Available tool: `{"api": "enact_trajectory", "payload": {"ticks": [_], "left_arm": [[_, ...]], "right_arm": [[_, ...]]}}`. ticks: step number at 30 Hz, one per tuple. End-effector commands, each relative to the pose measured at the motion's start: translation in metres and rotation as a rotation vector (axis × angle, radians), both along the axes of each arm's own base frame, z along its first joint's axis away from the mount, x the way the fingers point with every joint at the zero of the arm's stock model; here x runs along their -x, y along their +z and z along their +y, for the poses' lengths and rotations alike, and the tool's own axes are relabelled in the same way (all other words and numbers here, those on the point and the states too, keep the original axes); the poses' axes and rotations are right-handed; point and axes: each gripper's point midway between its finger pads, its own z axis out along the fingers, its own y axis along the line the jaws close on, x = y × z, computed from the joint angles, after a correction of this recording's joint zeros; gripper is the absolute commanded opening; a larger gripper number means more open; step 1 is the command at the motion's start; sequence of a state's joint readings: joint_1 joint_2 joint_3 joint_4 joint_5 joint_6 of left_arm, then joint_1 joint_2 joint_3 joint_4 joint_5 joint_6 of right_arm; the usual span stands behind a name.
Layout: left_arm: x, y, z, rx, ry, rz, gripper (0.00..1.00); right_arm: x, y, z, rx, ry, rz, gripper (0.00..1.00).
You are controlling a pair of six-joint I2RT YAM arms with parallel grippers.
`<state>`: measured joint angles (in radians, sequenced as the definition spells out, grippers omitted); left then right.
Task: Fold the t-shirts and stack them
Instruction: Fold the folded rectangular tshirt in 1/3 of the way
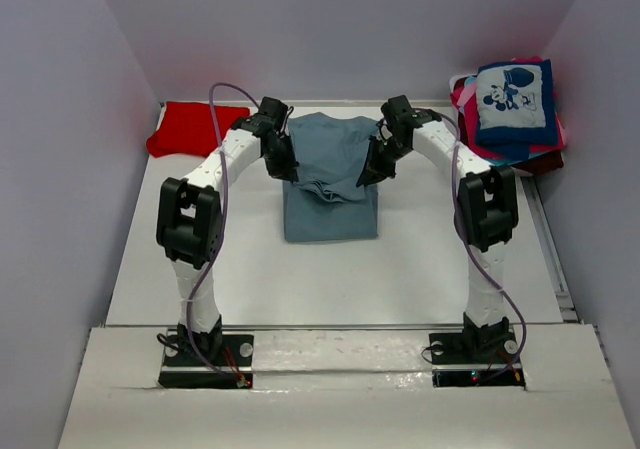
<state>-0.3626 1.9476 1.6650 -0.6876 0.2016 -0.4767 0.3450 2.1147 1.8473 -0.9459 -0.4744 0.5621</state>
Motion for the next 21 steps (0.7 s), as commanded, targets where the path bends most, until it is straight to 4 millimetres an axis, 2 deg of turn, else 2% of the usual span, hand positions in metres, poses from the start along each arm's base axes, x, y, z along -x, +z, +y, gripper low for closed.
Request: {"api": "enact_trajectory", "payload": {"ticks": [1,9,15,21], "left_arm": [[-0.022,0.019,0.01,0.017,0.009,-0.052,0.06],[-0.041,0.01,0.014,0.028,0.015,-0.044,0.06],[-0.056,0.007,0.005,0.058,0.002,-0.046,0.06],[-0.067,-0.006,-0.003,0.073,-0.009,-0.022,0.06]], "right_arm": [[-0.018,0.008,-0.006,-0.008,-0.003,-0.02,0.07],[-0.027,-0.004,-0.011,-0.004,-0.022,0.003,0.07],[-0.032,-0.01,-0.01,-0.004,-0.023,0.008,0.07],[-0.035,-0.018,-0.013,-0.004,-0.03,0.023,0.07]]}}
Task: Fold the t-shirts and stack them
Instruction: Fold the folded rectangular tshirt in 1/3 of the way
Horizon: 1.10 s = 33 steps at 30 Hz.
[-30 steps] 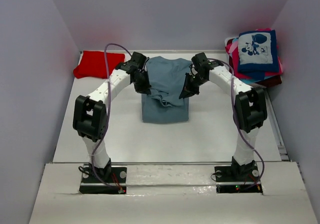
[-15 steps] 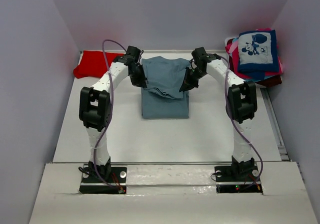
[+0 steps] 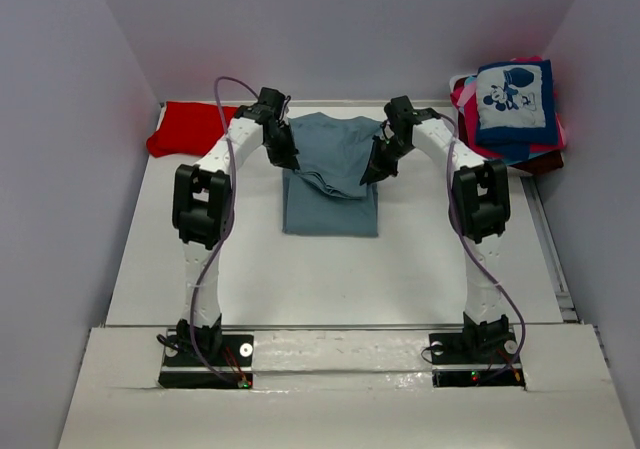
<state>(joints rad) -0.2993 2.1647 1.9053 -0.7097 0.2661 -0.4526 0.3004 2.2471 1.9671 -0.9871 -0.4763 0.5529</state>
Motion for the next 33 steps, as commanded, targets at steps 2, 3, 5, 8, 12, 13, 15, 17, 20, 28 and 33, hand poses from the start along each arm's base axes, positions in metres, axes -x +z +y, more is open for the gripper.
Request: {"api": "enact_trajectory", "payload": {"ticks": [2,3,5,8,12,13,15,17,20,28,33], "left_arm": [[-0.011,0.008,-0.005,0.027,-0.021,-0.025,0.06],[-0.011,0.004,-0.005,0.025,-0.019,-0.014,0.06],[-0.011,0.0,-0.005,0.022,-0.017,-0.008,0.06],[-0.009,-0.005,-0.005,0.022,-0.018,0.003,0.06],[-0.009,-0.006,-0.005,0.023,-0.018,0.007,0.06],[-0.009,-0.006,-0.005,0.023,-0.018,0.007,0.06],[-0.009,-0.009,-0.005,0.019,-0.017,0.015,0.06],[-0.009,-0.01,-0.005,0.015,-0.017,0.02,0.06],[-0.011,-0.01,-0.002,0.001,-0.008,0.013,0.15],[-0.021,0.0,0.005,-0.015,0.021,-0.029,0.54],[-0.022,0.005,0.009,-0.031,0.033,-0.042,0.59]], "right_arm": [[-0.009,0.004,0.001,-0.02,0.005,-0.016,0.07],[-0.008,0.001,0.001,-0.019,0.005,-0.01,0.07],[-0.009,-0.001,0.001,-0.019,0.005,-0.007,0.07],[-0.01,-0.005,-0.003,-0.018,-0.002,-0.003,0.07],[-0.009,-0.01,-0.003,-0.019,-0.001,0.006,0.07],[-0.01,-0.011,-0.003,-0.018,-0.001,0.008,0.07],[-0.01,-0.014,-0.003,-0.019,-0.002,0.013,0.07],[-0.011,-0.016,-0.003,-0.016,-0.005,0.013,0.07],[-0.014,-0.017,-0.006,-0.017,-0.013,0.014,0.22],[-0.03,-0.004,-0.007,-0.027,-0.018,-0.041,0.69],[-0.037,0.004,-0.011,-0.022,-0.027,-0.056,0.72]]}}
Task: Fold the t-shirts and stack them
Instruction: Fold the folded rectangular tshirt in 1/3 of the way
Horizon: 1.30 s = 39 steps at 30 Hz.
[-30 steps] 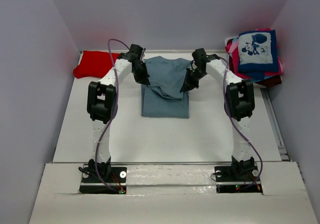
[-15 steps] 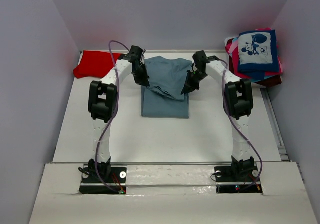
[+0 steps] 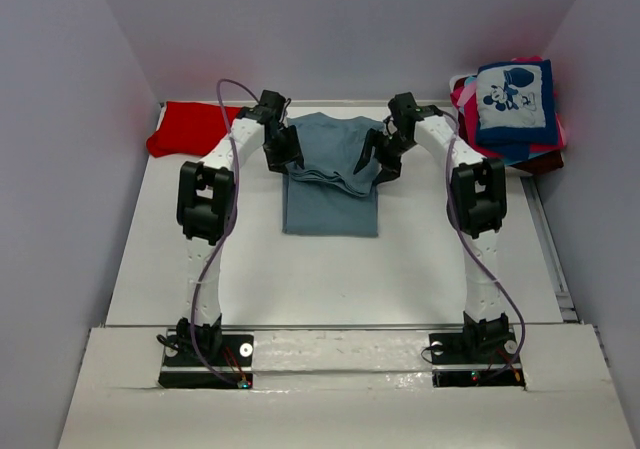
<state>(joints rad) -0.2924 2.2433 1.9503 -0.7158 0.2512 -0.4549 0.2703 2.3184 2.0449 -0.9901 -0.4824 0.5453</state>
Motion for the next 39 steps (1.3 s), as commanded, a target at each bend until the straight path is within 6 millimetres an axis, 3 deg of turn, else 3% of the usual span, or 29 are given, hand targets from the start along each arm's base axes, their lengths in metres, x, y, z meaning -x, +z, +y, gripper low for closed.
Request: {"api": "enact_trajectory", "payload": {"ticks": [1,5,8,9,10,11,14,19,25,27,32,39], "left_arm": [[-0.012,0.032,0.006,-0.008,0.017,-0.08,0.59],[-0.009,0.041,0.009,-0.019,0.016,-0.094,0.59],[0.001,0.055,0.01,-0.004,0.007,-0.106,0.59],[0.009,0.049,0.011,-0.004,0.002,-0.085,0.59],[0.012,0.059,0.013,-0.004,0.003,-0.103,0.59],[0.022,0.053,0.016,-0.011,0.003,-0.082,0.59],[0.04,0.053,0.018,0.003,-0.004,-0.07,0.59],[0.066,0.049,0.014,0.029,-0.022,-0.045,0.59],[0.099,0.036,-0.009,0.028,-0.084,0.002,0.59],[0.101,0.031,-0.012,0.023,-0.093,0.013,0.59],[0.102,0.014,-0.031,0.026,-0.131,0.052,0.59],[0.082,0.007,-0.038,0.01,-0.142,0.06,0.59]], "right_arm": [[-0.017,0.015,-0.003,-0.015,-0.006,-0.054,0.73],[-0.019,0.024,-0.007,-0.023,-0.015,-0.063,0.73],[-0.009,0.033,-0.009,-0.026,-0.014,-0.048,0.73],[0.0,0.027,-0.01,-0.022,-0.01,-0.019,0.73],[0.004,0.036,-0.012,-0.026,-0.008,-0.036,0.73],[0.009,0.036,-0.013,-0.023,-0.003,-0.034,0.72],[0.029,0.035,-0.016,-0.035,0.011,-0.018,0.61],[0.051,0.038,-0.016,-0.064,0.022,-0.004,0.27],[0.079,0.034,-0.01,-0.063,0.061,0.011,0.15],[0.082,0.025,-0.01,-0.063,0.06,0.031,0.1],[0.084,0.007,0.001,-0.08,0.08,0.066,0.07],[0.069,-0.012,0.006,-0.076,0.082,0.089,0.07]]}}
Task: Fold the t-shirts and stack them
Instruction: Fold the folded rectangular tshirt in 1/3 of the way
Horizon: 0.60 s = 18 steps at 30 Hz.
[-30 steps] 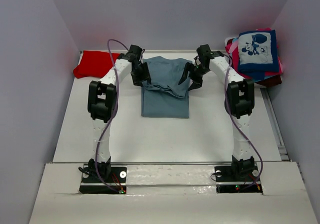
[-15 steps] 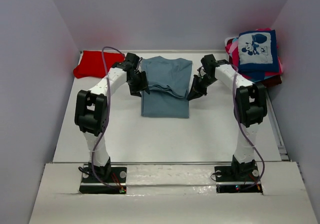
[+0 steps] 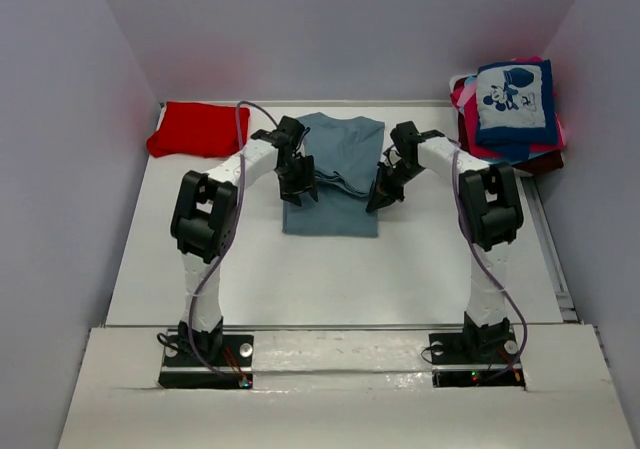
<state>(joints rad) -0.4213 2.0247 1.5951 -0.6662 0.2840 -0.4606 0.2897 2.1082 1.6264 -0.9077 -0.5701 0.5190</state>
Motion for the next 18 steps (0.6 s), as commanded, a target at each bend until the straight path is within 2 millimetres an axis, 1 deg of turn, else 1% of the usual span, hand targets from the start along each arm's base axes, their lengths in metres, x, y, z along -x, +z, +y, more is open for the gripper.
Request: {"api": "enact_trajectory", "payload": {"ticks": [1,4,5,7,8,9,10,11,12,13,15,16,17,18], "left_arm": [[-0.019,0.006,-0.005,0.0,-0.005,-0.018,0.59],[-0.032,0.005,-0.008,-0.007,-0.011,-0.032,0.59],[-0.04,0.01,-0.011,-0.006,-0.008,-0.053,0.59],[-0.046,0.005,-0.011,-0.019,-0.01,-0.046,0.59],[-0.049,0.004,-0.012,-0.024,-0.008,-0.047,0.59],[-0.056,0.01,-0.014,-0.022,-0.007,-0.068,0.59],[-0.057,0.003,-0.013,-0.034,-0.009,-0.051,0.59],[-0.062,0.007,-0.015,-0.031,-0.009,-0.066,0.59],[-0.063,0.003,-0.015,-0.037,-0.009,-0.056,0.59],[-0.068,0.004,-0.011,-0.036,0.002,-0.058,0.59],[-0.076,0.008,-0.01,-0.031,0.012,-0.072,0.59],[-0.08,0.006,-0.006,-0.032,0.022,-0.069,0.59],[-0.083,0.009,-0.007,-0.028,0.024,-0.078,0.59],[-0.086,0.006,-0.002,-0.032,0.035,-0.073,0.59]], "right_arm": [[-0.019,-0.001,0.011,-0.033,0.017,-0.04,0.07],[-0.029,-0.007,0.014,-0.031,0.017,-0.034,0.07],[-0.037,-0.007,0.017,-0.037,0.018,-0.042,0.07],[-0.044,-0.005,0.018,-0.035,0.017,-0.048,0.07],[-0.049,-0.002,0.019,-0.035,0.015,-0.056,0.07],[-0.058,0.01,0.022,-0.039,0.016,-0.083,0.07],[-0.062,0.007,0.022,-0.034,0.017,-0.078,0.07],[-0.067,0.011,0.023,-0.033,0.017,-0.087,0.07],[-0.076,0.024,0.026,-0.039,0.018,-0.117,0.07],[-0.08,0.021,0.026,-0.034,0.017,-0.11,0.07],[-0.085,0.026,0.027,-0.026,0.018,-0.111,0.07],[-0.093,0.036,0.029,-0.034,0.018,-0.145,0.07],[-0.096,0.031,0.03,-0.03,0.015,-0.135,0.07],[-0.1,0.031,0.026,-0.033,0.002,-0.134,0.07]]}}
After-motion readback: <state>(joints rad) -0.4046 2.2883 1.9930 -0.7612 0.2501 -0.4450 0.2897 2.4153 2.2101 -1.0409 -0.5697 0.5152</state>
